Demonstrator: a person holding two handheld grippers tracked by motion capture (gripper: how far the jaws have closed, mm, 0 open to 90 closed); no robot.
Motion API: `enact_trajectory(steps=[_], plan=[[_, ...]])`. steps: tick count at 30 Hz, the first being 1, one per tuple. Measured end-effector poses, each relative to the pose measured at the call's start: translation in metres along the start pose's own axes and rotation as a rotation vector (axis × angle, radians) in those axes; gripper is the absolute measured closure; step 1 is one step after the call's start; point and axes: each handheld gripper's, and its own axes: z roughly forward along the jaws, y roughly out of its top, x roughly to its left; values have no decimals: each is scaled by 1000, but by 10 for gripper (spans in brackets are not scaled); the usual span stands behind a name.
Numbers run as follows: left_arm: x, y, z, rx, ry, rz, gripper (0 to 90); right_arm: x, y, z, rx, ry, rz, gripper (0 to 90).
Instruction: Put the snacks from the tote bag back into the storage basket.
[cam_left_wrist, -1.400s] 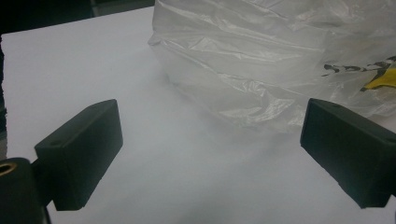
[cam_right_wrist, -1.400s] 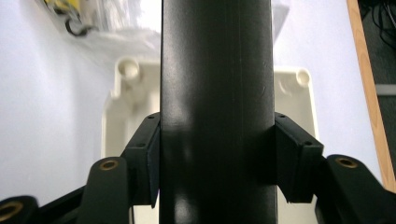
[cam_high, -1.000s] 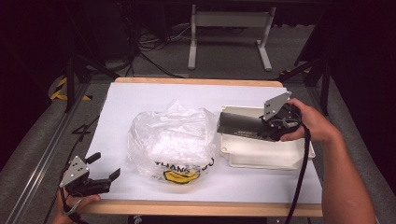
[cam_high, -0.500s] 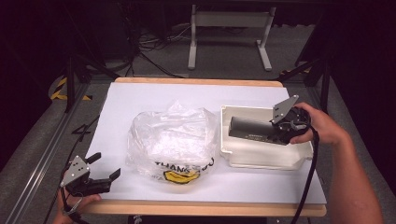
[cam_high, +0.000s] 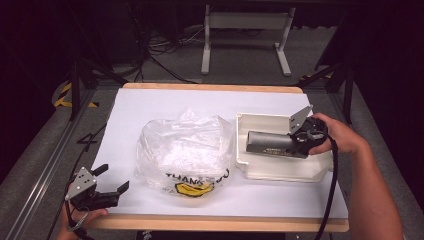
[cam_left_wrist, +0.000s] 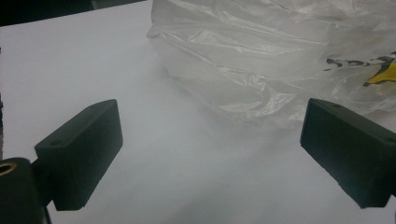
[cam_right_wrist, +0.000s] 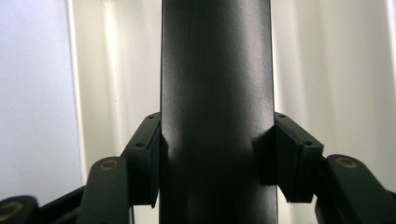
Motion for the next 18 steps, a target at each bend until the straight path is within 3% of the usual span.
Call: enact_trajectory(steps=[11, 18], plan=[[-2, 1, -2, -10, -3, 5, 65, -4, -5, 19, 19, 32, -7, 429], [-3, 1, -2, -5, -6, 6, 65, -4, -11, 28, 71, 37, 8, 428]])
